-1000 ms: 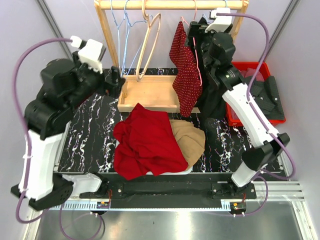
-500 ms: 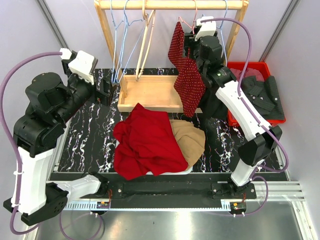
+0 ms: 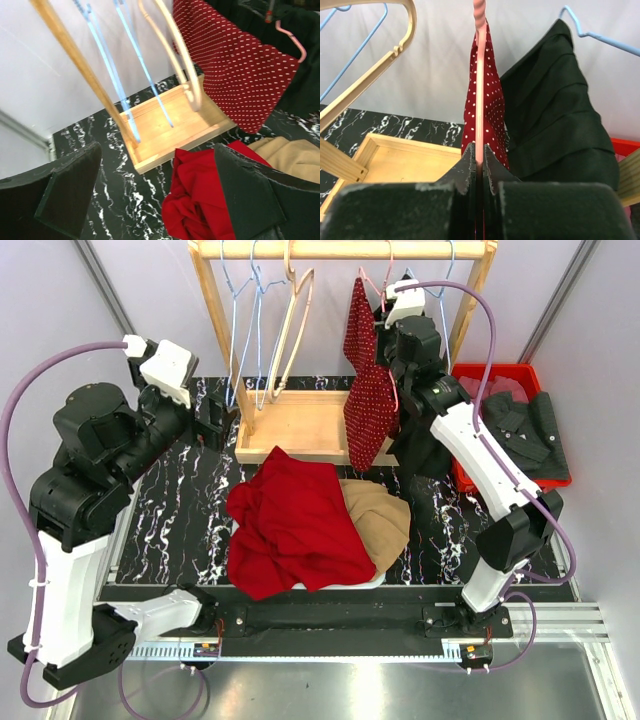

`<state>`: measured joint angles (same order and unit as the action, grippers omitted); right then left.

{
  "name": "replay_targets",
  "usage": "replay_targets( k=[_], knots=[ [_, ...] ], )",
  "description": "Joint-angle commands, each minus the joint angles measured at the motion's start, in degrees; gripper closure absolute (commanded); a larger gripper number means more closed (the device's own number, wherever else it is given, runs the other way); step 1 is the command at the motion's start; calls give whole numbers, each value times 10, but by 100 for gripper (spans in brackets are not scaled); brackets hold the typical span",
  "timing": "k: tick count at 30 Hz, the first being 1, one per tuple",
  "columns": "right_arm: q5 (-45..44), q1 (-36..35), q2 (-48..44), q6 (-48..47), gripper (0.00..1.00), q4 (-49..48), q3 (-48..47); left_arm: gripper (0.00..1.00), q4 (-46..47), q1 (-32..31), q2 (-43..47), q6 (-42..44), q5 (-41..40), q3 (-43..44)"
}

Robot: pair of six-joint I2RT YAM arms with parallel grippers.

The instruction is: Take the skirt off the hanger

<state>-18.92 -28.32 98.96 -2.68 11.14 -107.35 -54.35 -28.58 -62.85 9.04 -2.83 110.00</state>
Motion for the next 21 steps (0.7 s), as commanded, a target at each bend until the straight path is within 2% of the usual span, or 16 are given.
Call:
replay_targets(
  k=[1,5,9,12,17,21],
  knots=[
    [48,3,-40,1,100,-30,-66,1,23,-2,-15,-22,70,0],
    [70,3,-32,5,100,-2,-159,1,16,-2,-28,-47,186,-53],
    [91,3,-32,14,100,22,-206,1,16,-12,-41,-39,205,-83],
    [99,3,-56,23,100,26,-167,1,28,-24,-43,-31,200,-97],
    [121,3,-121,93,100,22,-69,1,35,-47,-60,-37,215,-93],
    [145,3,-169,142,100,13,26,1,38,-94,-108,-30,223,-87]
  ],
)
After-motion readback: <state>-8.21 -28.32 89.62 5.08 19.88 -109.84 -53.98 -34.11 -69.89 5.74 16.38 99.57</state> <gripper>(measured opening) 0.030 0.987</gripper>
